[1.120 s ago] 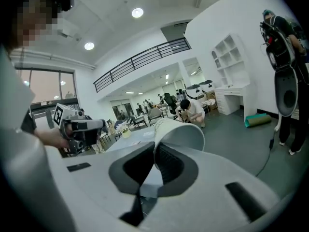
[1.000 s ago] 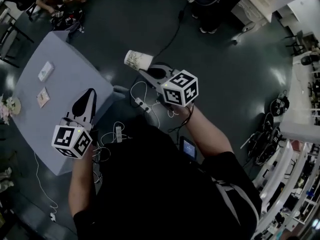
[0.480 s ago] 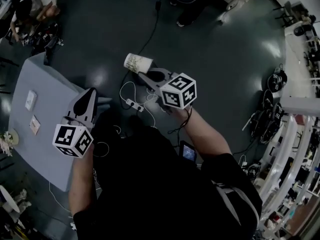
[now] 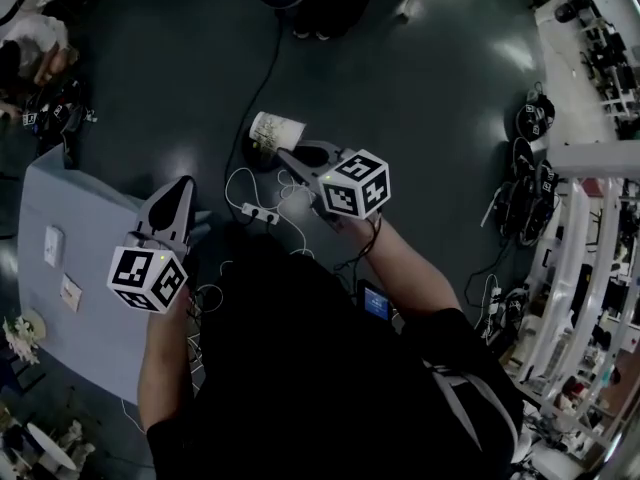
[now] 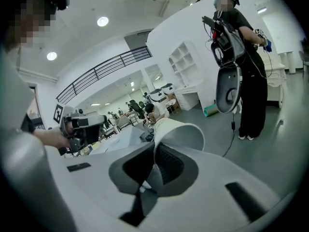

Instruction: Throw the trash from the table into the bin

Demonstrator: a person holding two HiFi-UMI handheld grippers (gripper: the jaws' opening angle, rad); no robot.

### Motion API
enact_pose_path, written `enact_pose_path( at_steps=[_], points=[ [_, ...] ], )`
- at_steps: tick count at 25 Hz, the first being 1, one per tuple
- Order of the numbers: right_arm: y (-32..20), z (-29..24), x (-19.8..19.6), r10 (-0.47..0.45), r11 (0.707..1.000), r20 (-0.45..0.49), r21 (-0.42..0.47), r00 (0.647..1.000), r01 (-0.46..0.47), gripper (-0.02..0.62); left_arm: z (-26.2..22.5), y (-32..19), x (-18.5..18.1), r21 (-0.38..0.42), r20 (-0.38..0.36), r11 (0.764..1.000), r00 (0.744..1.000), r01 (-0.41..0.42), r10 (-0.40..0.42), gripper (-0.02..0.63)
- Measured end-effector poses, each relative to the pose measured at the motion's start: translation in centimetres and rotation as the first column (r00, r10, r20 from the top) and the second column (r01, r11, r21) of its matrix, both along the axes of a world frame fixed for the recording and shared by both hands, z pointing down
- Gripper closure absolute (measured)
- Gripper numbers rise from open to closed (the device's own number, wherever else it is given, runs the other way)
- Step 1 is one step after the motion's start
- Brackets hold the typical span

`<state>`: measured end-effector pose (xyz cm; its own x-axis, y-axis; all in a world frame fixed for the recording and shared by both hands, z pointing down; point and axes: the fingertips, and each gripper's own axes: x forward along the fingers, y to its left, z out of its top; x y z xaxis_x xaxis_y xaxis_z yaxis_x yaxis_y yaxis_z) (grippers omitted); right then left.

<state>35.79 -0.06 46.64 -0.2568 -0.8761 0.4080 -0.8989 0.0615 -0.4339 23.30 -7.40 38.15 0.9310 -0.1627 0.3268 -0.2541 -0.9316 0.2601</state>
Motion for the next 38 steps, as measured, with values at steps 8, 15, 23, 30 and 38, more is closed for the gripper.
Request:
enact_pose_path(
  at_steps=[8,15,23,30,38],
  points=[
    [-3.3,0.3,-1.7,0.03,0.999,-0.023,-0.044,0.999,-0.031,0.583,2.2,-3.1,-0.8,-0.045,-0.03,0.997,0.998,-0.06,0.059,0.592],
    [-6.6,2.6,-3.2,0.067,0.993,-0.019,-0.094,0.998,-0.068,0.583,6.7,-5.7,-1.5,-0.105,0.01,0.985,0.99,-0.138,0.14,0.592],
    [-7.8,7.7,-0.4,0.073,0.986,0.038,-0.15,0.997,-0.067,0.583,10.4,-7.8,3.4,-0.154,0.043,0.978,0.988,-0.139,0.147,0.594],
    [-7.8,18.7,6.0,0.098,0.97,0.079,-0.23,0.992,-0.078,0.583,19.5,-9.0,10.4,-0.189,0.096,0.976,0.987,-0.112,0.131,0.592],
    [-7.9,28.5,8.4,0.132,0.946,0.148,-0.313,0.98,-0.08,0.583,29.2,-9.9,15.0,-0.283,0.134,0.958,0.987,-0.048,0.089,0.592]
  ],
)
